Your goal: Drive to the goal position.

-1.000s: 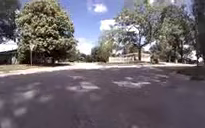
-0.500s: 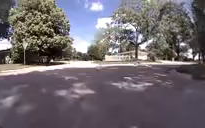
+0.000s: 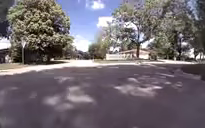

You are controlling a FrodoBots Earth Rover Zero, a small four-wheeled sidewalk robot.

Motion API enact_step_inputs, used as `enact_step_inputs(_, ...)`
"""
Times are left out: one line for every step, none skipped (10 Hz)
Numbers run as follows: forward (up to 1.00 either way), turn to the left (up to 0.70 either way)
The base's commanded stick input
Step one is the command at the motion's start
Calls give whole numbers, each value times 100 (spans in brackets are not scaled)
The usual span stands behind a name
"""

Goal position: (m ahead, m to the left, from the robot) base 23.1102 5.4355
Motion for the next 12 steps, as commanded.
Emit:
enact_step_inputs(85, 0)
enact_step_inputs(85, 0)
enact_step_inputs(85, 0)
enact_step_inputs(85, 0)
enact_step_inputs(85, 0)
enact_step_inputs(85, 0)
enact_step_inputs(85, 0)
enact_step_inputs(85, 0)
enact_step_inputs(85, 0)
enact_step_inputs(85, 0)
enact_step_inputs(85, 0)
enact_step_inputs(85, 0)
